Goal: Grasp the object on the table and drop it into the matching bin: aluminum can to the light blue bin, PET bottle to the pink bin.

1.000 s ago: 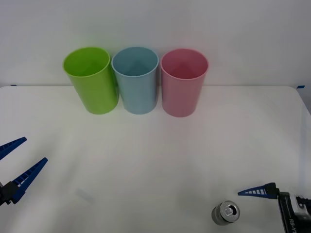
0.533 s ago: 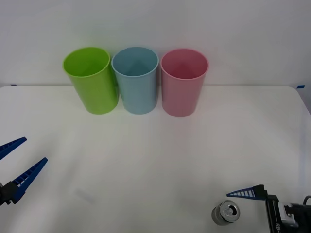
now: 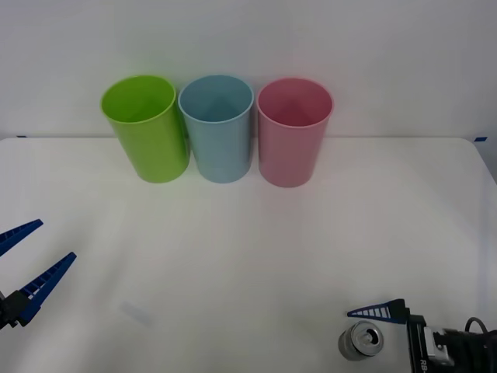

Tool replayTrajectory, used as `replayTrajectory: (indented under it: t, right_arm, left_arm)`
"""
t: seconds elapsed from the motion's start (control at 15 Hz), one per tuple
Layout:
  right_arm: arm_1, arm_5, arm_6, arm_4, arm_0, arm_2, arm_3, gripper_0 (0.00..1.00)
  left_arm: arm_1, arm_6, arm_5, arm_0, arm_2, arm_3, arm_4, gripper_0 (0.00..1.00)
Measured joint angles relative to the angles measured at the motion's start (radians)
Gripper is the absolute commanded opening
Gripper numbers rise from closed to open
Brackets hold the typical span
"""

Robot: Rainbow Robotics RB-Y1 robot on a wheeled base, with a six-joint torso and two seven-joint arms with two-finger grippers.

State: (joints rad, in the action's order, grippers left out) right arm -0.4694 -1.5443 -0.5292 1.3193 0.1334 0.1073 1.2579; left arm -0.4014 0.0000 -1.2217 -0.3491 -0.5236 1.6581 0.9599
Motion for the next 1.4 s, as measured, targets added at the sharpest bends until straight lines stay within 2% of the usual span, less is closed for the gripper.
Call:
replayTrajectory:
  t: [0.53,0.6,0.67,0.73,1.4]
  right_arm:
    - [0.006,0.027,0.0,0.002,0.002,0.0,0.0,1.0]
    - [0.006,0.027,-0.001,0.002,0.003,0.0,0.0,0.69]
    - [0.006,0.027,-0.003,0.002,0.003,0.0,0.0,0.06]
    - [0.006,0.027,-0.007,0.002,0.003,0.0,0.0,0.0]
    - [0.006,0.027,-0.015,-0.012,-0.004,-0.001,0.0,0.0]
  left_arm:
    - [0.0,0.0,0.0,0.0,0.0,0.0,0.0,1.0]
    - [0.0,0.0,0.0,0.0,0.0,0.0,0.0,1.0]
    - [0.0,0.0,0.0,0.0,0.0,0.0,0.0,1.0]
    - [0.0,0.0,0.0,0.0,0.0,0.0,0.0,1.0]
    - [0.0,0.0,0.0,0.0,0.0,0.0,0.0,1.0]
